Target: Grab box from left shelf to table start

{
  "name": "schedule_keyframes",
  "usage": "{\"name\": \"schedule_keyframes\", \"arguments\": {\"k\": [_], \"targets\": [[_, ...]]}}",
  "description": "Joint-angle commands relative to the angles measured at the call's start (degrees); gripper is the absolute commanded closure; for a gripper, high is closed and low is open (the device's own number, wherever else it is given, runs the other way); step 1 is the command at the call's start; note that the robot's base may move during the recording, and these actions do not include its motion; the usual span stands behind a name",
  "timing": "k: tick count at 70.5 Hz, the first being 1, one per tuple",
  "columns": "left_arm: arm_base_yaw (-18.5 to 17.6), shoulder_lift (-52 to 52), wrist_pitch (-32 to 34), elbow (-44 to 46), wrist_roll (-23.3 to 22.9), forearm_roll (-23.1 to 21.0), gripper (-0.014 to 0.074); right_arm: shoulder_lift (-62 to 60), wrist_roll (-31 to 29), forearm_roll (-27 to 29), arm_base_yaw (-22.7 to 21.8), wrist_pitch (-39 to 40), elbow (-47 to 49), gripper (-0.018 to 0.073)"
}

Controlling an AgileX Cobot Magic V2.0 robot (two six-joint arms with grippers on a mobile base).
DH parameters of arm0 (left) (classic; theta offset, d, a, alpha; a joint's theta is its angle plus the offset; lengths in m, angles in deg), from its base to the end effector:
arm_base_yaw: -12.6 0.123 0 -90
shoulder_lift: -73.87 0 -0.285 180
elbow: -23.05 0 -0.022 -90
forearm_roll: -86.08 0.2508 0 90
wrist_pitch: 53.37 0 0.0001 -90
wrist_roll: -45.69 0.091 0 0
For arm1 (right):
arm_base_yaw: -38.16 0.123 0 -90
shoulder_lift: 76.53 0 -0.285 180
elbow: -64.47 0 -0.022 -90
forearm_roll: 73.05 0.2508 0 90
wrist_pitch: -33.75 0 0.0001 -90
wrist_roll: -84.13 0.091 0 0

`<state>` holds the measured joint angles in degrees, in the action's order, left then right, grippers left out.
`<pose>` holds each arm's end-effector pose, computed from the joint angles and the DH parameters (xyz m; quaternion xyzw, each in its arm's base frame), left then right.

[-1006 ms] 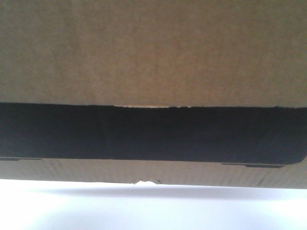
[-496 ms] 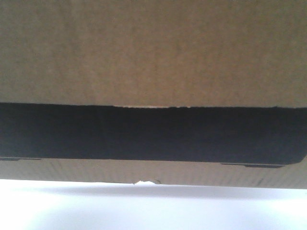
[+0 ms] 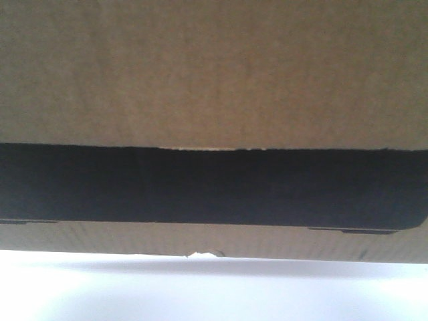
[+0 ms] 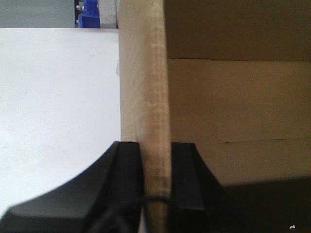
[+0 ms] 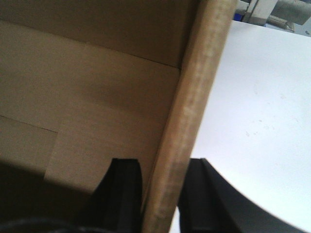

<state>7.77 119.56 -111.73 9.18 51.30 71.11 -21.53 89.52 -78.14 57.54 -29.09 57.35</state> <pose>0.0830 -0.0271 0.4325 0.0759 0.8461 -0.1268 0.5121 0.1178 0.0338 0.4412 -0.1076 0.8794 0.0556 0.4604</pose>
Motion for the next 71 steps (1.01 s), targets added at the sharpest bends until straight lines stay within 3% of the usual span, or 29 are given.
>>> {"name": "schedule_keyframes", "arguments": {"k": [1,42,52,71], "targets": [[-1.08,-0.34,5.91,2.57,0.02,-14.97,0.0693,-0.16,-2.71,5.08,0.49,10.35,1.68,0.0489],[-1.08,0.91,6.77,2.57,-0.78,-15.92,0.0692,0.83,-2.65,5.50,0.49,9.51,3.10,0.0489],[-1.08,4.52,6.76,3.64,-4.23,-16.00,0.0692,6.12,-2.53,5.50,0.44,4.00,8.33,0.0489],[-1.08,14.57,4.55,8.38,-4.20,-14.20,0.0692,20.24,-2.53,5.50,0.44,-5.34,16.82,0.0489]]}}
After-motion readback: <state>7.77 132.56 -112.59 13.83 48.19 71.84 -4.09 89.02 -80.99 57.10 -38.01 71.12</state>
